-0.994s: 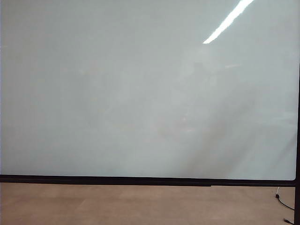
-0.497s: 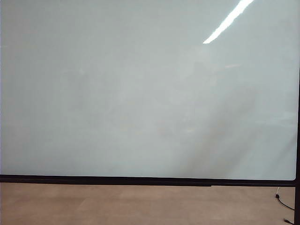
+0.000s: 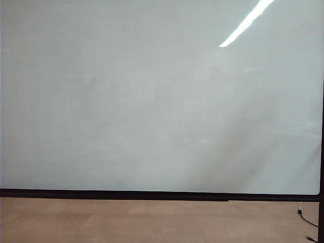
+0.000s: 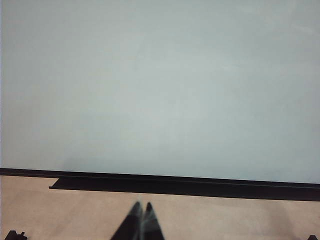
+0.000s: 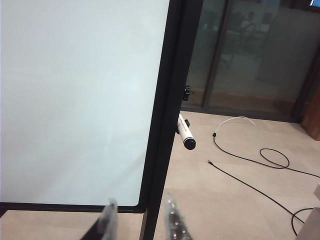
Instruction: Pick up the pen on the shelf to the right of the whiteboard and draw a cross mark.
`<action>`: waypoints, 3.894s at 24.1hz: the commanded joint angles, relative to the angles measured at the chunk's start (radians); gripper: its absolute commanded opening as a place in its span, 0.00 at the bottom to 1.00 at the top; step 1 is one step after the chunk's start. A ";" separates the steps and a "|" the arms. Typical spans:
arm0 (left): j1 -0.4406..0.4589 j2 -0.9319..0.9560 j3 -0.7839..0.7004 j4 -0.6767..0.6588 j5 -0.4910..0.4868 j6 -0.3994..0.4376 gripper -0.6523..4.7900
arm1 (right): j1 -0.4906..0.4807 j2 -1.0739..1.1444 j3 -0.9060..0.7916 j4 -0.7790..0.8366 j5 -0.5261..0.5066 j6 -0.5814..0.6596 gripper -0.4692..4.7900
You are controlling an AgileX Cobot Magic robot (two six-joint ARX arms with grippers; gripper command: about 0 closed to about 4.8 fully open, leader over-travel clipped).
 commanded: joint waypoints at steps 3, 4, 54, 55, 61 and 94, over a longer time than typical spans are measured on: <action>0.000 0.000 0.003 0.013 0.000 0.004 0.11 | 0.000 0.000 0.003 0.111 -0.027 0.063 0.33; 0.000 0.000 0.003 0.013 0.000 0.004 0.11 | 0.000 0.000 0.003 0.129 -0.028 0.084 0.33; 0.000 0.000 0.003 0.013 0.000 0.004 0.11 | -0.302 0.713 0.117 0.646 -0.351 0.054 0.56; 0.000 0.000 0.003 0.013 0.000 0.004 0.11 | -0.303 0.748 0.117 0.689 -0.361 0.054 0.57; 0.000 0.000 0.003 0.012 0.000 0.004 0.11 | -0.303 0.956 0.133 0.866 -0.385 0.072 0.58; 0.000 0.000 0.003 0.013 0.000 0.004 0.11 | -0.316 1.814 0.483 1.340 -0.469 0.153 0.60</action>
